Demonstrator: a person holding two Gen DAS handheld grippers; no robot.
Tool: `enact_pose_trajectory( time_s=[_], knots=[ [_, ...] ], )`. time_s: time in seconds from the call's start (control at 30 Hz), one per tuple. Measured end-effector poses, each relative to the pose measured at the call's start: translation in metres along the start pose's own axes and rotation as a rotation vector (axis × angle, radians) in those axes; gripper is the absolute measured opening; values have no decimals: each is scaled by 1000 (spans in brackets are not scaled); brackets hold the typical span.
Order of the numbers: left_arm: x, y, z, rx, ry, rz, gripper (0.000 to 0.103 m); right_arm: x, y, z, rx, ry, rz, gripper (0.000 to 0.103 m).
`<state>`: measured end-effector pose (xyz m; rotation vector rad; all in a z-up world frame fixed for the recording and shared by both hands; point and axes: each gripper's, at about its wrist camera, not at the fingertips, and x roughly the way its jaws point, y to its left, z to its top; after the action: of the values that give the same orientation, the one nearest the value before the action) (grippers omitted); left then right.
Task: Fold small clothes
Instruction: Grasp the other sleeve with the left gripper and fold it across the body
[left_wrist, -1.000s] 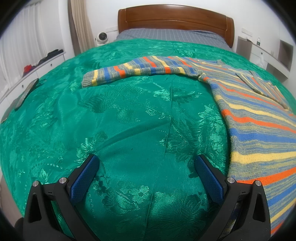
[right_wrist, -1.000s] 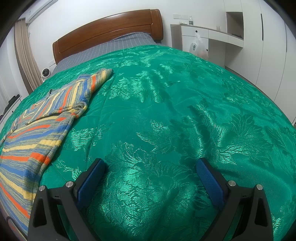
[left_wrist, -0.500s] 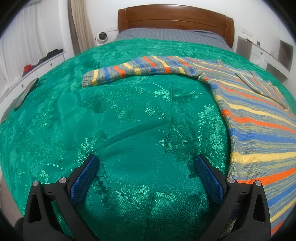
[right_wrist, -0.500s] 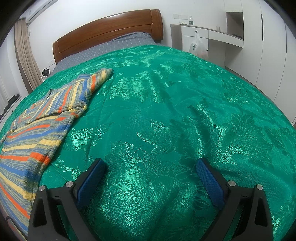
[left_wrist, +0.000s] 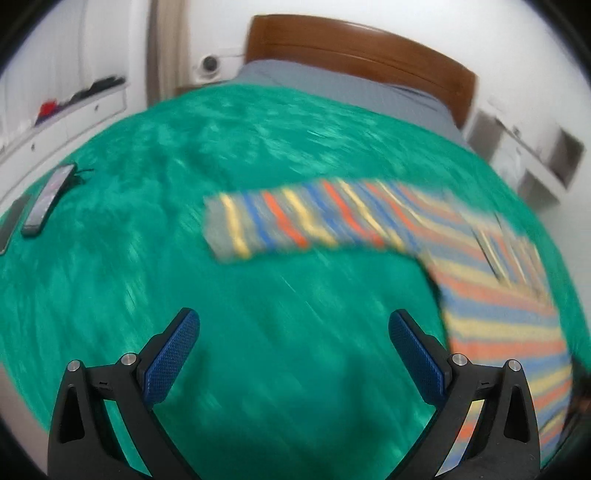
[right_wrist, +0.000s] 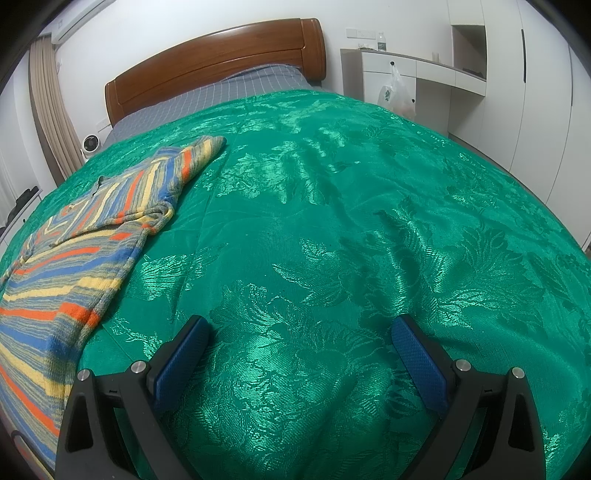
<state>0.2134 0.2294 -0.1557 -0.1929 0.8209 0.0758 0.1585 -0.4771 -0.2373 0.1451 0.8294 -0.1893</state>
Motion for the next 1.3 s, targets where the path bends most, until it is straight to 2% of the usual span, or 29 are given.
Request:
enact_pose_trajectory(
  time_s=[0.1,0.13,0.17,0.27,0.3,0.33,0.37,0.43,0.5,0.6,0.77,0.83,0.9,0.93,0.97,1.0,1.03,1.13,1.23,1.3],
  knots=[
    [48,41,42,-98,108,17,100,0,0,0,0,0,0,99],
    [64,51,51,-125,143,36,92,0,0,0,0,-1,-1,99],
    [83,58,59,-151,188,40,80,0,0,0,-1,0,-1,99],
    [111,57,69,-169,244,27,73,0,0,0,0,0,0,99],
    [116,54,71,-168,247,30,64,0,0,0,-1,0,0,99],
    [122,50,73,-169,256,35,28,0,0,0,-1,0,-1,99],
    [125,47,75,-173,267,34,4,0,0,0,-2,0,-2,99],
    [117,33,86,-154,244,33,3,0,0,0,-4,1,-3,99],
    [101,10,99,-73,189,51,3,0,0,1,-6,0,-4,99],
    [70,-52,126,60,105,0,3,0,0,1,-7,0,-5,99],
    [19,-200,149,310,0,-194,3,0,0,2,-11,-2,-7,99],
    [15,-255,142,375,4,-277,3,0,0,1,-11,-2,-8,99],
    [21,-290,127,420,40,-349,6,0,1,2,-14,-3,-10,99],
    [31,-312,113,445,100,-407,19,0,1,2,-15,-3,-11,99],
    [42,-324,104,453,150,-429,49,1,1,2,-16,-2,-12,99],
    [51,-331,97,450,193,-431,63,1,1,2,-17,-2,-11,99],
    [57,-331,91,432,203,-419,71,1,1,2,-17,-2,-11,99],
    [63,-301,94,354,184,-400,72,1,1,2,-16,-3,-10,99],
    [80,-240,109,233,177,-228,72,1,1,1,-17,-7,-9,99],
    [93,-212,105,180,200,-166,73,1,2,1,-18,-10,-10,99]
  ],
)
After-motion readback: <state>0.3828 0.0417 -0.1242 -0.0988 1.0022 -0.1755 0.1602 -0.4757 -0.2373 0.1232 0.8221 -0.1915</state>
